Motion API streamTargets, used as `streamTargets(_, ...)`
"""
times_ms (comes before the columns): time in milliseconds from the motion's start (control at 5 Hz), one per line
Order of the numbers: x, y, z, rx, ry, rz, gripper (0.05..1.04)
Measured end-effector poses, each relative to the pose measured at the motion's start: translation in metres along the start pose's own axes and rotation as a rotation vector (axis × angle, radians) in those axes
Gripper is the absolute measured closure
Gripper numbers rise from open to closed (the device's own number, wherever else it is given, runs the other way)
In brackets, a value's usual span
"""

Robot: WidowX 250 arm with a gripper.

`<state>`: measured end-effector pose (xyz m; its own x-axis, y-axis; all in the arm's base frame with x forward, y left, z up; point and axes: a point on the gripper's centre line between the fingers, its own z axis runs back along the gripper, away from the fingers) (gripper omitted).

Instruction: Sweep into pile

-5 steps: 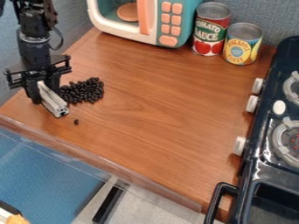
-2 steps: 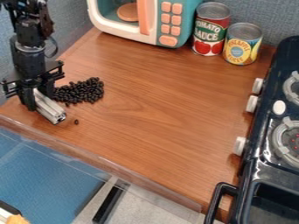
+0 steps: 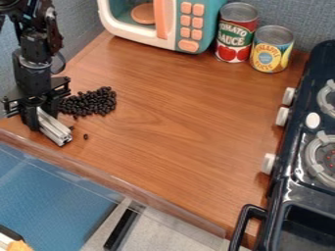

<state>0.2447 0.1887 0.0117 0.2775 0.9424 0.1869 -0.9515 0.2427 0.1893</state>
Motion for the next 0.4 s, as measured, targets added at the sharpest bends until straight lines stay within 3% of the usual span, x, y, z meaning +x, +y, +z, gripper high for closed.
streamTargets(400,0.0028,-0.0044,-0.0010,-0.018,-0.028,-0.019,0.691)
